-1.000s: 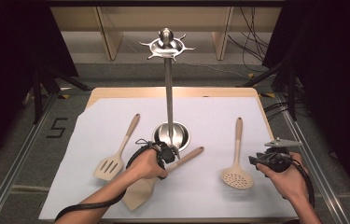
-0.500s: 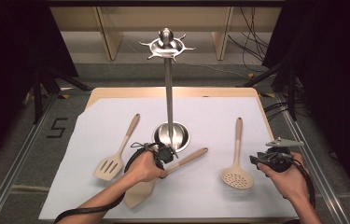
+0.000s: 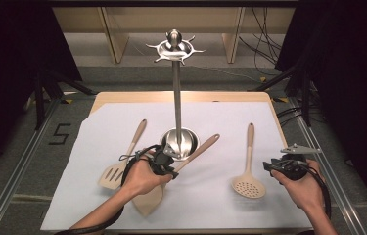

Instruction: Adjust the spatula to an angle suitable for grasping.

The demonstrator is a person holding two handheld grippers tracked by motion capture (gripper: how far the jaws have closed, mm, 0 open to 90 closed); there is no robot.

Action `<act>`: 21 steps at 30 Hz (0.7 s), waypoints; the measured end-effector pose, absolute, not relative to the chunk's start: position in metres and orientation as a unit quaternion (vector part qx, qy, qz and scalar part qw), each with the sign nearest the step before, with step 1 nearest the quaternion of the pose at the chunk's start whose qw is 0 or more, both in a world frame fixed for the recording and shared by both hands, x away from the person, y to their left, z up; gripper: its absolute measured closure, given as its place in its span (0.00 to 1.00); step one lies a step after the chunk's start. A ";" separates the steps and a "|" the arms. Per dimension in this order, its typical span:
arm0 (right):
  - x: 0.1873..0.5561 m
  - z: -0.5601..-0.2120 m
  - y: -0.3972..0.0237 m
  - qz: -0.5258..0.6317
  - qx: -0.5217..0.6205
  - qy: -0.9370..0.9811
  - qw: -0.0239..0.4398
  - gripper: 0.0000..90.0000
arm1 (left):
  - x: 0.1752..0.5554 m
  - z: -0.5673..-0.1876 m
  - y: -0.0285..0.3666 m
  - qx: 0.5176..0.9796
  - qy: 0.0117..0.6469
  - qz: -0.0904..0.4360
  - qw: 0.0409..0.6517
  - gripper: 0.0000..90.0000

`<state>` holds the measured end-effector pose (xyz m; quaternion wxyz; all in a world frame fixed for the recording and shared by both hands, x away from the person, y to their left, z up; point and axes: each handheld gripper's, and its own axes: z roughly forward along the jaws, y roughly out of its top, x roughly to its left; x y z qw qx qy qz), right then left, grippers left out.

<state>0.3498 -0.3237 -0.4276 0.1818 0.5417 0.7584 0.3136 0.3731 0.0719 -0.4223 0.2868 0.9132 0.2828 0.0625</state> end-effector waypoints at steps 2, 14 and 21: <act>0.350 -0.429 -0.323 0.318 0.540 0.758 0.182 0.69 | 0.372 -0.418 0.078 0.911 0.279 0.069 0.296 0.86; 0.353 -0.428 -0.327 0.318 0.518 0.769 0.199 0.69 | 0.363 -0.412 0.097 0.855 0.309 0.094 0.406 0.86; 0.353 -0.428 -0.326 0.323 0.521 0.765 0.196 0.69 | 0.358 -0.410 0.104 0.824 0.321 0.113 0.453 0.86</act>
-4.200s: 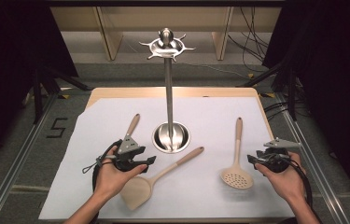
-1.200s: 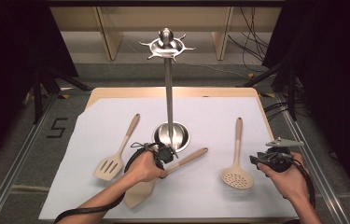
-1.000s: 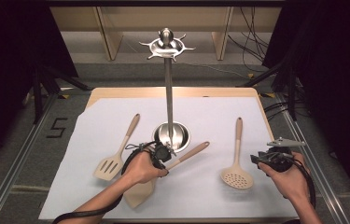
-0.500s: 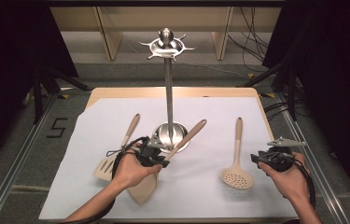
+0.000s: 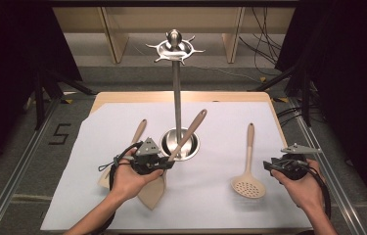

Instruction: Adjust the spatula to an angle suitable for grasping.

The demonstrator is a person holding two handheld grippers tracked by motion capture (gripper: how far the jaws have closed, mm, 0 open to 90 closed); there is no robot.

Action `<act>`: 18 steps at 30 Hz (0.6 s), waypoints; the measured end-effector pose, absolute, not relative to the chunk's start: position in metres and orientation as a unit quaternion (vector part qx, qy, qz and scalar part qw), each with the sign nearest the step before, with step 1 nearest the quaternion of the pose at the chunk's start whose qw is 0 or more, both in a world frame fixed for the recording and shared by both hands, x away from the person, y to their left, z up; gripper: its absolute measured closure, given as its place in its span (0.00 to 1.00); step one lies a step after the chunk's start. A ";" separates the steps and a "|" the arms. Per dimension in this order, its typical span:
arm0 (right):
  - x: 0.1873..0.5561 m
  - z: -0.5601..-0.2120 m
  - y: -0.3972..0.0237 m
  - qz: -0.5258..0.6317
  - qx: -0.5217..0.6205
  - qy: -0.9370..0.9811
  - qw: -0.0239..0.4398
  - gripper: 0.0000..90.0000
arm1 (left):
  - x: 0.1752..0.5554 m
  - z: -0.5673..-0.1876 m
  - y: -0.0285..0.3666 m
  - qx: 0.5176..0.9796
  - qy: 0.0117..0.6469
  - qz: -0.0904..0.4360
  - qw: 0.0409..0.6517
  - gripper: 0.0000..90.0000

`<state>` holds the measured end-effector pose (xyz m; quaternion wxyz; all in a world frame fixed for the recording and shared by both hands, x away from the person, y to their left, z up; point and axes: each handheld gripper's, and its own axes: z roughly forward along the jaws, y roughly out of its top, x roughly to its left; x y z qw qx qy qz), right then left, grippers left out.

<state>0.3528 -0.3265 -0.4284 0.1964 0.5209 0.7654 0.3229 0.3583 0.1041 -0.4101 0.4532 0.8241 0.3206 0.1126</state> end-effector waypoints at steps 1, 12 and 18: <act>0.353 -0.428 -0.326 0.324 0.522 0.764 0.196 0.69 | 0.358 -0.409 0.106 0.824 0.319 0.119 0.453 0.86; 0.354 -0.430 -0.328 0.319 0.507 0.772 0.210 0.69 | 0.349 -0.404 0.112 0.777 0.336 0.149 0.510 0.86; 0.354 -0.429 -0.328 0.321 0.509 0.771 0.208 0.69 | 0.346 -0.401 0.116 0.766 0.337 0.168 0.521 0.86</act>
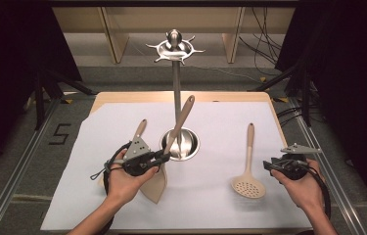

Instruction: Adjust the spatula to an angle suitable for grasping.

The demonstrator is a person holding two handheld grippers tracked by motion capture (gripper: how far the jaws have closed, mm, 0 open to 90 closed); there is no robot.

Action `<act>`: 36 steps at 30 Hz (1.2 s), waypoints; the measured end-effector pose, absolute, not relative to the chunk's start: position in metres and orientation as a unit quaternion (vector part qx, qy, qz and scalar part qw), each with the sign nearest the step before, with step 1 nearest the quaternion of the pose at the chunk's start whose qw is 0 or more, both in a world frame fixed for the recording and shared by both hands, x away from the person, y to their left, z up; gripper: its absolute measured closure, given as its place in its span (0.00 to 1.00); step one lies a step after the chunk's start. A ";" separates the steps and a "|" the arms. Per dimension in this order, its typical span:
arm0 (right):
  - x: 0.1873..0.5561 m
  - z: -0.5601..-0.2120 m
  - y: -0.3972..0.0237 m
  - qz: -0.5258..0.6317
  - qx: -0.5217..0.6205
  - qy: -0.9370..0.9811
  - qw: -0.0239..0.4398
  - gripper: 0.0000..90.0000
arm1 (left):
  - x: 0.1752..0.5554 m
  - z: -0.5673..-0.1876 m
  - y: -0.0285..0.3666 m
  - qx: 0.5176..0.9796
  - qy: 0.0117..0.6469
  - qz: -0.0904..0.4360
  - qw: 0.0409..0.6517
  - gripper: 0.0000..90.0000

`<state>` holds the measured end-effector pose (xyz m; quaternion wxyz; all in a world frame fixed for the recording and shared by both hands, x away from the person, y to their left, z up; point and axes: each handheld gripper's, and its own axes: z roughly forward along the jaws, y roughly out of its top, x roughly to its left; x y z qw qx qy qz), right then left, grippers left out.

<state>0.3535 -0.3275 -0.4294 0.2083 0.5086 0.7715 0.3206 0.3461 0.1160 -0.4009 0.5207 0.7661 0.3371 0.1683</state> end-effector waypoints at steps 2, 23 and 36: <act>0.354 -0.429 -0.327 0.320 0.509 0.771 0.209 0.69 | 0.345 -0.400 0.117 0.764 0.337 0.170 0.523 0.86; 0.352 -0.427 -0.326 0.317 0.520 0.766 0.208 0.69 | 0.342 -0.384 0.140 0.732 0.343 0.201 0.554 0.86; 0.353 -0.427 -0.325 0.317 0.520 0.767 0.201 0.69 | 0.337 -0.370 0.155 0.718 0.343 0.220 0.565 0.86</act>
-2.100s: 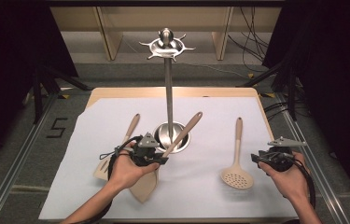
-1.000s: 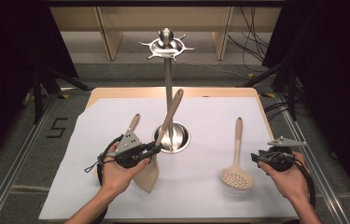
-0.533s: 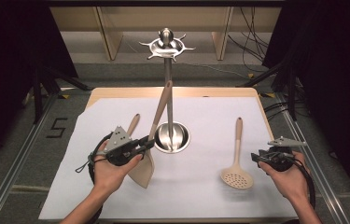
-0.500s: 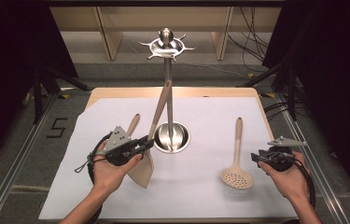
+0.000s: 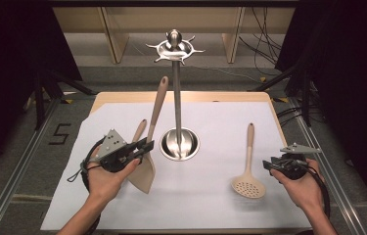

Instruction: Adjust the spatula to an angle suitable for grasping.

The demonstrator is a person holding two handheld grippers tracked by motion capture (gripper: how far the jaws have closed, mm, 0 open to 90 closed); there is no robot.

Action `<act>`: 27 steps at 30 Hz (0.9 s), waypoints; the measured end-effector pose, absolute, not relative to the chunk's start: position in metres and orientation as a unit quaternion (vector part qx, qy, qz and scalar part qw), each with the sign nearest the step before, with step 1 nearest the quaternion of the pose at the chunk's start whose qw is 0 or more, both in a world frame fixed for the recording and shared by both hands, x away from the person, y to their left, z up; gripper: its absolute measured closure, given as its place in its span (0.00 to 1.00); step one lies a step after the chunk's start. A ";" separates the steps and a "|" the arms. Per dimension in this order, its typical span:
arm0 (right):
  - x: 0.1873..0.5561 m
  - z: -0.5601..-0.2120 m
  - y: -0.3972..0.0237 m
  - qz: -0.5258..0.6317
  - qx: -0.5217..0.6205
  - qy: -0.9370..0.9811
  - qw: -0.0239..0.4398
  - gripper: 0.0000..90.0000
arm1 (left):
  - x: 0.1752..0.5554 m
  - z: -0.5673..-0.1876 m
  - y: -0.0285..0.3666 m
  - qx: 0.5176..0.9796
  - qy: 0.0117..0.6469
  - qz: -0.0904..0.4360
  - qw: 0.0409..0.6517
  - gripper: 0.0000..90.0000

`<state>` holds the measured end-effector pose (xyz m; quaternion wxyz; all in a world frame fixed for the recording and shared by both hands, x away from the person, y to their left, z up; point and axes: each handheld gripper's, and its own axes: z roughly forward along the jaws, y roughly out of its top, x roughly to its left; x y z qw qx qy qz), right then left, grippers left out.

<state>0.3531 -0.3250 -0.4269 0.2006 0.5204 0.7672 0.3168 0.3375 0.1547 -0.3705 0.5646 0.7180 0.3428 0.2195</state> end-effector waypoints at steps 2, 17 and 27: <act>0.353 -0.427 -0.325 0.317 0.520 0.767 0.200 0.69 | 0.337 -0.368 0.157 0.715 0.344 0.223 0.567 0.86; 0.354 -0.428 -0.325 0.318 0.510 0.771 0.209 0.69 | 0.338 -0.354 0.167 0.698 0.344 0.242 0.579 0.86; 0.355 -0.429 -0.325 0.319 0.510 0.772 0.208 0.69 | 0.337 -0.345 0.171 0.692 0.344 0.253 0.582 0.86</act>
